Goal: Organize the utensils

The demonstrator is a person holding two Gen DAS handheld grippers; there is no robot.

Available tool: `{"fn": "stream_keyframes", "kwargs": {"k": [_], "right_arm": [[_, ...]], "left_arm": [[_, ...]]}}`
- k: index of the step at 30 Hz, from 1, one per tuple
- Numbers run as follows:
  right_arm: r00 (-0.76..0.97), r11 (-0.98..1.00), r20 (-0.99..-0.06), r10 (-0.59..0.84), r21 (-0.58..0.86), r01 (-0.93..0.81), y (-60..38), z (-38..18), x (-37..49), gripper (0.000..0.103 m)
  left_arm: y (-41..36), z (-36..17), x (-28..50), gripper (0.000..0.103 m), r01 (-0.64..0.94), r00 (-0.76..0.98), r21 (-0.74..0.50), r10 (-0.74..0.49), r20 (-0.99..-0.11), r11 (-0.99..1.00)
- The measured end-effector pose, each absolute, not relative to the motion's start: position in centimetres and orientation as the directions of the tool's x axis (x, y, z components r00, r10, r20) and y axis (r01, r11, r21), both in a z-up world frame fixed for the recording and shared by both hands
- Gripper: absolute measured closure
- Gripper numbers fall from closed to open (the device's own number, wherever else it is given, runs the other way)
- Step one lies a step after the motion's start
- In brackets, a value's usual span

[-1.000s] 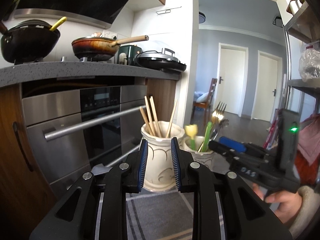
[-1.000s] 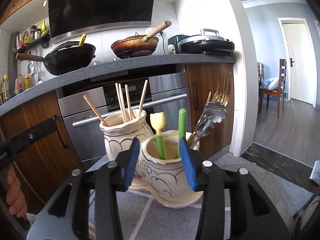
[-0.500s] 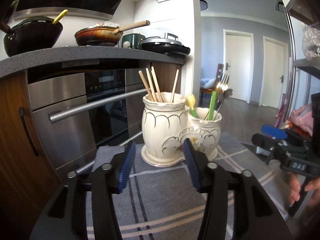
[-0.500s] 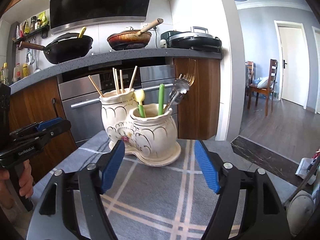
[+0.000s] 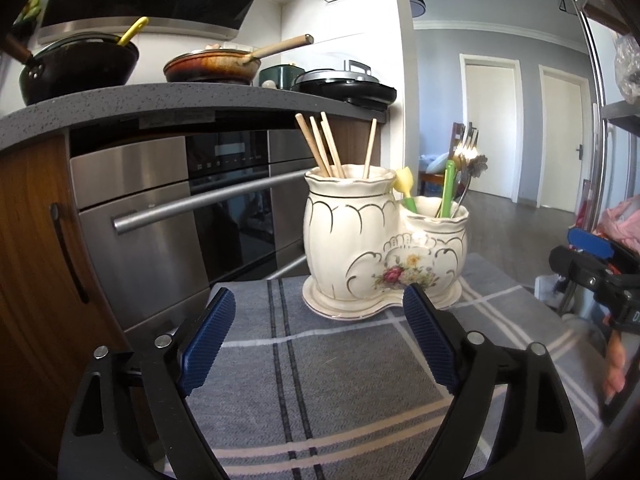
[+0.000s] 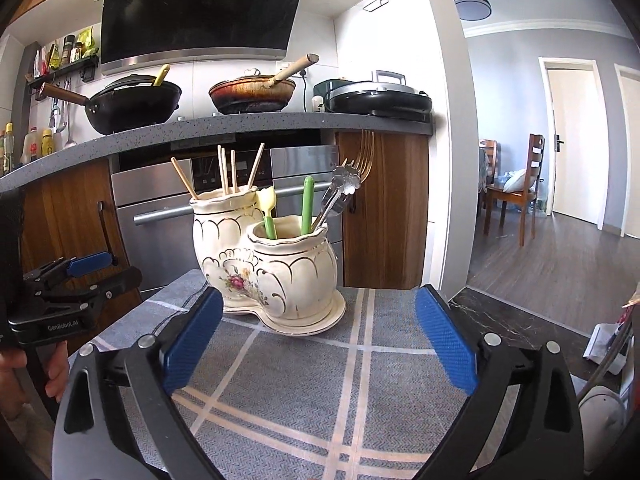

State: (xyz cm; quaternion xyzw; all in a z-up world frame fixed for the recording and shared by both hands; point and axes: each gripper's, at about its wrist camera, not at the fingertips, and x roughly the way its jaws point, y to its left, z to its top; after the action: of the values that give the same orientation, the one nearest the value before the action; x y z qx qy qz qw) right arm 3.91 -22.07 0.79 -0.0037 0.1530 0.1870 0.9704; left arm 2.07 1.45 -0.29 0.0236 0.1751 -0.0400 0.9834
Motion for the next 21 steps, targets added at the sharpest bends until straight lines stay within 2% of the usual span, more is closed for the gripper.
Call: {"fn": "stream_keyframes", "kwargs": {"k": [11,21], "right_arm": [[0.894,0.933,-0.277,0.353,0.033,-0.359,-21.7,0.6,3.6,0.005],[0.917,0.945,-0.250,0.312,-0.015,-0.326,-21.2,0.7,3.0,0.005]], "left_arm": [[1.8,-0.4,1.9,0.007,0.077,0.941,0.016,-0.067,-0.331,0.997],[2.2,-0.2,1.0,0.005,0.043,0.958,0.011,-0.038,-0.286,0.999]]}}
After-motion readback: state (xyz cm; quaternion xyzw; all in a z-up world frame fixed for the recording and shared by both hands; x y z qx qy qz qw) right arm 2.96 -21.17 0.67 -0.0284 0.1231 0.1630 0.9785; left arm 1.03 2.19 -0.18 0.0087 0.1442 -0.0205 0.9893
